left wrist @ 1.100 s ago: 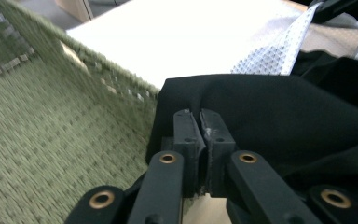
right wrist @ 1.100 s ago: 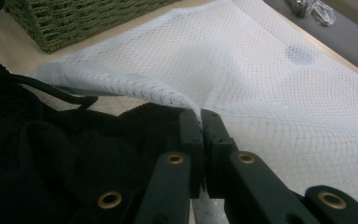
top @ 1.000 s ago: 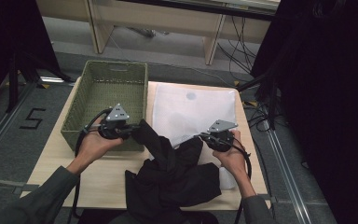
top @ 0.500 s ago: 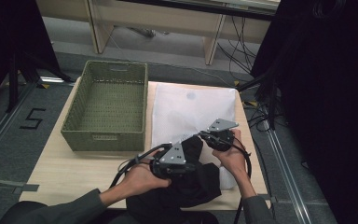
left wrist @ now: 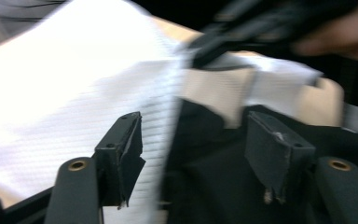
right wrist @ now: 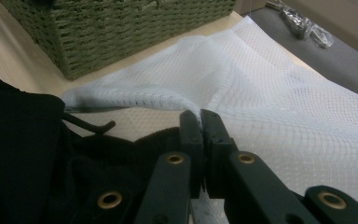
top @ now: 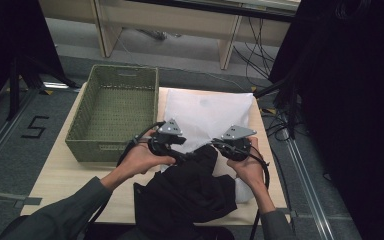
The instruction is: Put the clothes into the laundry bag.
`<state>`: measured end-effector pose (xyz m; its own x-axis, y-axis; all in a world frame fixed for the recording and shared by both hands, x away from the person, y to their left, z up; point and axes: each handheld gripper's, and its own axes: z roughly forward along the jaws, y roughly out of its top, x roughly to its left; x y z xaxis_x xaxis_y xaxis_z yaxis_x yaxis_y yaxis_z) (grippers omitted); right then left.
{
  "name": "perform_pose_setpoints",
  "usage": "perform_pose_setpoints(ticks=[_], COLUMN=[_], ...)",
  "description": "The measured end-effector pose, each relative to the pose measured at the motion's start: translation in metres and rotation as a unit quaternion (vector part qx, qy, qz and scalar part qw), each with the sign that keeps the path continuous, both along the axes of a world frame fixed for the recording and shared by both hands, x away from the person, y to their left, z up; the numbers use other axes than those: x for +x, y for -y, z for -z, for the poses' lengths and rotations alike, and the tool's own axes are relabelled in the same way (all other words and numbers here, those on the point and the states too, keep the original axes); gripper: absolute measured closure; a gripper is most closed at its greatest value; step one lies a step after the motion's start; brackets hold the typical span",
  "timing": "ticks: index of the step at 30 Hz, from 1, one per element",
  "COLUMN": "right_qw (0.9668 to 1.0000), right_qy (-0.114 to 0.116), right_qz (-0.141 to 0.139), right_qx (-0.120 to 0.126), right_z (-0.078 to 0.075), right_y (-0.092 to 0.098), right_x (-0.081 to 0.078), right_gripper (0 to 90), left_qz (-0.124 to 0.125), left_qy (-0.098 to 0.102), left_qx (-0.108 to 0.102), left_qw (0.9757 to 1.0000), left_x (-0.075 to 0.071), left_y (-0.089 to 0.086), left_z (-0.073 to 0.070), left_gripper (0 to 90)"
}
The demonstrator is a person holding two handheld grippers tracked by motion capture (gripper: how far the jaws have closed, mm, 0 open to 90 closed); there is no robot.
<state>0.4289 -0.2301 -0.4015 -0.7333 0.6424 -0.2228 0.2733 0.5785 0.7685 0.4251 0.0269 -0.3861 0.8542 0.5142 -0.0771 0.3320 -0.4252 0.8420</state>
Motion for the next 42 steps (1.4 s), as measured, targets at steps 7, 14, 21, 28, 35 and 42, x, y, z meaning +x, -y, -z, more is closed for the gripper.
perform_pose_setpoints(ticks=[7,14,21,28,35,42], right_qw=[1.0,0.9999,0.9978,0.9929,0.9865,0.9893], right_qy=[-0.002,-0.006,-0.044,-0.096,-0.162,-0.142], right_qz=[-0.008,-0.014,-0.031,-0.055,-0.024,-0.022], right_qx=[0.002,0.001,0.039,0.044,-0.012,-0.025], right_z=[-0.006,-0.003,-0.012,-0.011,0.047,0.047], right_y=[-0.009,-0.015,-0.019,-0.023,-0.03,-0.031], right_x=[-0.002,-0.005,-0.032,-0.084,-0.081,-0.057], right_gripper=[89.4,88.8,53.7,40.4,49.7,86.3], left_qz=[-0.01,0.013,0.016,0.03,0.038,0.059], left_qy=[-0.013,0.035,0.045,0.054,0.058,0.064], left_qx=[0.018,0.057,0.051,0.062,0.054,0.051], left_qw=[0.9997,0.9977,0.9975,0.9962,0.9961,0.9949], left_x=[0.02,0.042,0.043,0.041,0.034,0.03], left_y=[0.01,0.023,0.002,0.005,0.016,0.016], left_z=[0.031,0.05,0.03,0.027,0.026,0.023], left_gripper=[40.0,87.6,88.0,87.6,87.3,87.4])
